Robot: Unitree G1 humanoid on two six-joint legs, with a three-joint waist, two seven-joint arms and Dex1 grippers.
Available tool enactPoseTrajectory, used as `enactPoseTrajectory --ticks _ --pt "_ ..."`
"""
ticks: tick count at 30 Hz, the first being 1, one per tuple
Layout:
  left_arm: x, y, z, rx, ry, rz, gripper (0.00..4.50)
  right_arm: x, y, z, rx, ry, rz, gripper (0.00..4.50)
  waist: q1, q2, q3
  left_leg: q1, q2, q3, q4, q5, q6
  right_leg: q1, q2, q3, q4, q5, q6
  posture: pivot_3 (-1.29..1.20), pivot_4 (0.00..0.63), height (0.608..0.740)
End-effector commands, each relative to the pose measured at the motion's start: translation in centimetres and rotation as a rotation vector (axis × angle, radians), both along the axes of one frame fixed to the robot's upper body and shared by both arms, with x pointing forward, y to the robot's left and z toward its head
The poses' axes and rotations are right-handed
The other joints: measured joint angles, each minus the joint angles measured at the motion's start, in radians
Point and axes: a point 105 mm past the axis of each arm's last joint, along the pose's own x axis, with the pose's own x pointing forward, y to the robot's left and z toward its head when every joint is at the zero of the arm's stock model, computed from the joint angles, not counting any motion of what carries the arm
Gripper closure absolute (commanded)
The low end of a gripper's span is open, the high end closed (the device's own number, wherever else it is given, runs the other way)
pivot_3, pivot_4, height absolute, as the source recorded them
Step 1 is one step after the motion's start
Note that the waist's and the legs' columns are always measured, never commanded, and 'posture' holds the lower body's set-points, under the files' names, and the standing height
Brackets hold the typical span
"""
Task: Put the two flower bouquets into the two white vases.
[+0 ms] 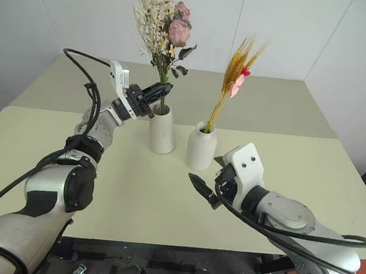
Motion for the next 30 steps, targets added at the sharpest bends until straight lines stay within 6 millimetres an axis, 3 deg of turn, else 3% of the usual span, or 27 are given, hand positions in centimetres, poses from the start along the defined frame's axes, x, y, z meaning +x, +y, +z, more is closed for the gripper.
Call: enactPoseTrajectory --ticks 1,9,17,25,30 --pt "-0.4 0.5 2.2 -0.019 -0.090 0.001 2.44 -0.1 -0.2 1.4 0.003 -0.084 0.001 0.00 0.000 0.000 0.000 0.000 0.000 0.000 0.000 0.000 0.000 0.000 0.000 0.000 0.000 0.000 0.000 0.00 0.150 0.740" --pt "-0.9 2.0 1.7 0.029 -0.113 -0.009 0.02 0.1 -0.3 1.6 0.001 -0.110 0.013 0.00 -0.001 0.000 0.000 0.000 0.000 0.000 0.000 0.000 0.000 0.000 0.000 0.000 0.000 0.000 0.000 0.00 0.150 0.740" --pt "-1.6 3.1 0.1 0.183 -0.118 -0.022 0.02 0.6 -0.4 1.5 -0.001 -0.110 0.021 0.00 0.000 0.000 0.000 0.000 0.000 0.000 0.000 0.000 0.000 0.000 0.000 0.000 0.000 0.000 0.000 0.00 0.150 0.740" --pt "-3.1 7.3 1.1 0.232 -0.154 0.020 0.02 0.5 -0.6 1.5 -0.005 -0.112 0.012 0.00 -0.008 0.000 0.000 0.001 0.001 0.000 0.000 0.000 0.000 0.000 0.000 0.000 0.001 0.000 0.000 0.00 0.150 0.740" --pt "-7.0 10.9 1.8 0.264 -0.157 -0.030 0.02 -0.1 -2.4 1.7 0.001 -0.120 -0.017 0.00 -0.011 0.000 0.000 0.000 0.001 0.000 0.000 0.000 0.000 0.000 0.000 0.000 0.001 0.000 0.000 0.00 0.150 0.740"
